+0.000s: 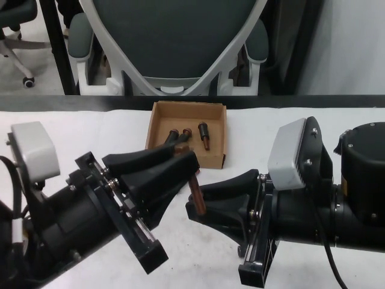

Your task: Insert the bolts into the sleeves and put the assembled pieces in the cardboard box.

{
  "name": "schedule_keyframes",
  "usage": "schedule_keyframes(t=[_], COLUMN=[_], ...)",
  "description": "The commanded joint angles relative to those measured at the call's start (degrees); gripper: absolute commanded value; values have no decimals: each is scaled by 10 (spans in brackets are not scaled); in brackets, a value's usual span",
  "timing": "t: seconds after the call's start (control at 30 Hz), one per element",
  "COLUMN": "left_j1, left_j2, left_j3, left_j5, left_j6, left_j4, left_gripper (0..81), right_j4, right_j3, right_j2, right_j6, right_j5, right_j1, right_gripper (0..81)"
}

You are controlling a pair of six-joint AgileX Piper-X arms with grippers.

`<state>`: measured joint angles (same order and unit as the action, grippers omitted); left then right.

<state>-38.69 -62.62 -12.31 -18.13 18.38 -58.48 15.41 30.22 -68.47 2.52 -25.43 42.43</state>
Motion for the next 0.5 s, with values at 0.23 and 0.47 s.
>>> schedule_keyframes(t=[0.23,0.47], left_j1=[1,9], left_j2=[-1,-1], left_j3=[-3,-3], left_j5=[-21,-21], left_j6=[-76,-98], left_j4=[-24,-17], left_gripper=[8,8], right_j4=[3,-20], right_j3=[7,7], right_j2=[9,31], right_j6=[-31,-31], right_j5=[-23,-23], right_j1=[0,-1], right_gripper=[2,2])
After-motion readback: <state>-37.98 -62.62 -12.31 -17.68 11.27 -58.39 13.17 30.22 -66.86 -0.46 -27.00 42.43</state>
